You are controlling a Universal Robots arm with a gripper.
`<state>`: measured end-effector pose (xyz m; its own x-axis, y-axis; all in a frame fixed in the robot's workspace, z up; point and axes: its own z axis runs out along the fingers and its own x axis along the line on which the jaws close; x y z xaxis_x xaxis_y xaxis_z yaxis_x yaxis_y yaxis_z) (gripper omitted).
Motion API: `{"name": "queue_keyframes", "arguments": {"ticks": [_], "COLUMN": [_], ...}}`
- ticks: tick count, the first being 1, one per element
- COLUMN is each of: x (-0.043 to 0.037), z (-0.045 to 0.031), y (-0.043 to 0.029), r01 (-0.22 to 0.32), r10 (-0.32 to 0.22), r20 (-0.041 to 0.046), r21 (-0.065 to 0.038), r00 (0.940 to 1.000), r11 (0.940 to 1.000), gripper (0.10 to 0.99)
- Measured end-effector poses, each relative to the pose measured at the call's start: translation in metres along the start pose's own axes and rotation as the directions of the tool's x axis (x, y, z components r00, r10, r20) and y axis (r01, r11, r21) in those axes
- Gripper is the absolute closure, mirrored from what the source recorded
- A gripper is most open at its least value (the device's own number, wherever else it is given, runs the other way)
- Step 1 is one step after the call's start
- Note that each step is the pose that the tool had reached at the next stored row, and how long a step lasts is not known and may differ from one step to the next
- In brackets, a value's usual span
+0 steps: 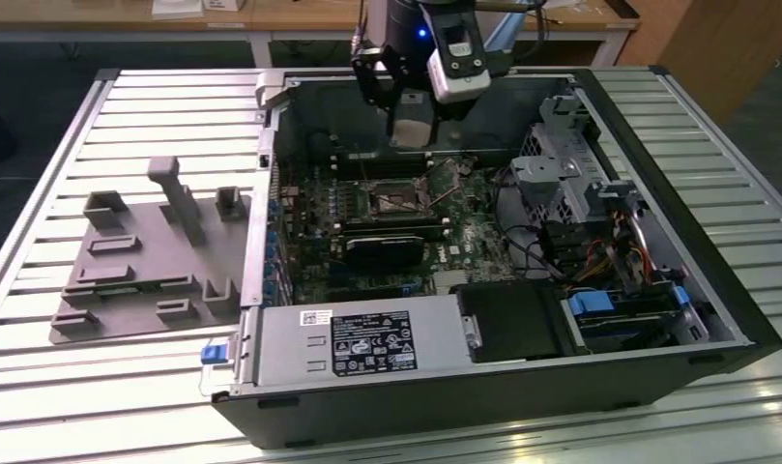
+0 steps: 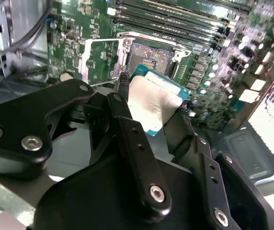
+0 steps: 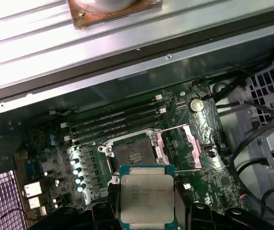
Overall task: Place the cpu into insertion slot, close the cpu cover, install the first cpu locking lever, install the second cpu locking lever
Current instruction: 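Place the cpu into insertion slot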
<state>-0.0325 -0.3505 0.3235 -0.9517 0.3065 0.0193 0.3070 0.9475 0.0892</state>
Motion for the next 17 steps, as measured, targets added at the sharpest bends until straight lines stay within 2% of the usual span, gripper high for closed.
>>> {"name": "queue_keyframes", "arguments": {"ticks": [3,6,14,17], "x": [0.0,-0.0001,-0.0001,-0.0001], "z": [0.0018,0.0032,0.0052,0.0063], "y": [-0.0001,-0.0003,-0.0005,-0.0006], "r01": [-0.055,-0.107,-0.22,-0.26], "r10": [0.055,0.107,0.22,0.26], "r20": [0.0049,0.0094,0.0192,0.0226], "r21": [-0.001,-0.003,-0.007,-0.008], "r00": [0.9985,0.9942,0.9753,0.9654], "r11": [0.9985,0.9943,0.9754,0.9657], "gripper": [0.549,0.549,0.549,0.549]}}
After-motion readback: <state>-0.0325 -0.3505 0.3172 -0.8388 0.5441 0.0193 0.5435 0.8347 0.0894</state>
